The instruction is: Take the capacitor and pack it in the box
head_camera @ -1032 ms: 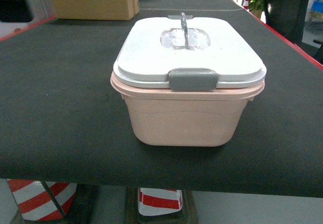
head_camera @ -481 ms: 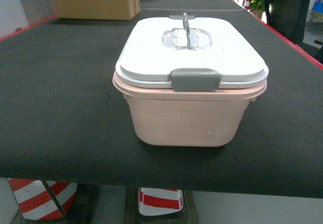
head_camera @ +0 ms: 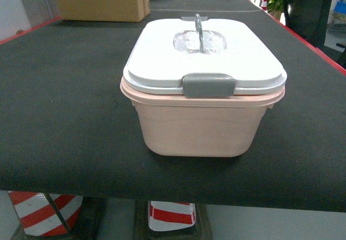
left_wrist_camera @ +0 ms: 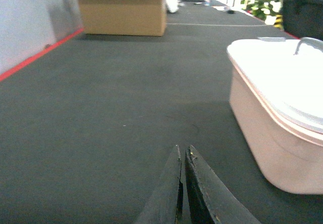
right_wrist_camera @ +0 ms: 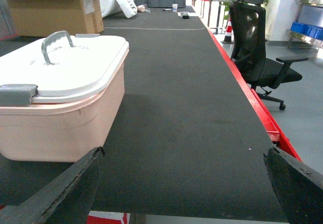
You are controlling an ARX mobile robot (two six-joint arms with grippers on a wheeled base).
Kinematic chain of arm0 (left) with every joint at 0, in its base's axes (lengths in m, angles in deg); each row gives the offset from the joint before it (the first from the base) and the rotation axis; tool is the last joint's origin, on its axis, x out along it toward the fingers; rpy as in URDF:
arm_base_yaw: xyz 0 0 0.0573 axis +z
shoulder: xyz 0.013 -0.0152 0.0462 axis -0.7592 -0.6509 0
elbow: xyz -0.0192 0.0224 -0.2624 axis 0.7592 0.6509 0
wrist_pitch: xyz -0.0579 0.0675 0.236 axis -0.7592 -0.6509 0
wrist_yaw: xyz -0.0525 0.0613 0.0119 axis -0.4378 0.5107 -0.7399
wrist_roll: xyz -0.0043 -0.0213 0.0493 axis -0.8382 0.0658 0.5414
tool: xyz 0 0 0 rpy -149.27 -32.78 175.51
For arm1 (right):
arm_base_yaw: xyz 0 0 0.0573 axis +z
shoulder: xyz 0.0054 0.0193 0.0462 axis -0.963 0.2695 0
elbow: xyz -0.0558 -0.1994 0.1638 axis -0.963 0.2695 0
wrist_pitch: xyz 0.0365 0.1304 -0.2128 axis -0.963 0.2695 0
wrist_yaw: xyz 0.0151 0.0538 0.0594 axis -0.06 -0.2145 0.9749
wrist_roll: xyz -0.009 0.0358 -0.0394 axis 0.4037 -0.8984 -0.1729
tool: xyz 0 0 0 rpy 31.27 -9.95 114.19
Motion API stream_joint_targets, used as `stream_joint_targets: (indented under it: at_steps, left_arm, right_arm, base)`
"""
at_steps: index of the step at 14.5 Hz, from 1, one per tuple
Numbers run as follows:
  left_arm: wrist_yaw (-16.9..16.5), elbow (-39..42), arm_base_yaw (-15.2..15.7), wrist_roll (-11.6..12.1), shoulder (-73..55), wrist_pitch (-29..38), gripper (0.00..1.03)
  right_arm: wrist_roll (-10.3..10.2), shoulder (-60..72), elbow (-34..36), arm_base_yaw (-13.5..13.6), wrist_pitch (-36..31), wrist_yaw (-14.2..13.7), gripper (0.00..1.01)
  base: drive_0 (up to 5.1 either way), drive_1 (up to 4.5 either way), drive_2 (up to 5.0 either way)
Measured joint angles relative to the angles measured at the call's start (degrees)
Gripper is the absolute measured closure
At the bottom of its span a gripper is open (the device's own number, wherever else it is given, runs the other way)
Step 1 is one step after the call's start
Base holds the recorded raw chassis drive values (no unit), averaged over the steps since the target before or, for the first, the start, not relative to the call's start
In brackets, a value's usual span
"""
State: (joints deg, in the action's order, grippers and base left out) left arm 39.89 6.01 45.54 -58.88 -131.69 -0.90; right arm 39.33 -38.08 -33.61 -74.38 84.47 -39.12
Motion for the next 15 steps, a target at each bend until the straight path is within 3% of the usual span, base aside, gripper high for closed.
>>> stream_joint_targets:
  at_steps: [1,2,5,7,15]
  left_arm:
    - [-3.2,1.0,3.4,0.0,2.5,-1.3,1.01]
    - [-2.7,1.9,4.3,-0.1,4.9,-2.6,1.01]
    - [-3.5,4.2,3.8,0.0,11.9,-7.4,1.01]
    - [-3.5,6.5,3.8,0.0,14.2,-7.1,1.01]
    - [-3.5,6.5,3.8,0.0,31.8,-23.7,1.01]
  right_arm:
    - [0.0,0.0,0.0,0.0,0.0,0.0,0.03]
    - [0.0,0.0,0.0,0.0,0.0,0.0,0.03]
    - [0.0,0.0,0.0,0.0,0.0,0.0,0.03]
    - [0.0,0.0,0.0,0.0,0.0,0.0,0.03]
    - [0.0,0.0,0.0,0.0,0.0,0.0,0.03]
  base:
    - [0.0,0.00,0.0]
    - [0.0,0.00,0.0]
    - [0.0,0.00,0.0]
    - [0.0,0.00,0.0]
    - [0.0,0.00,0.0]
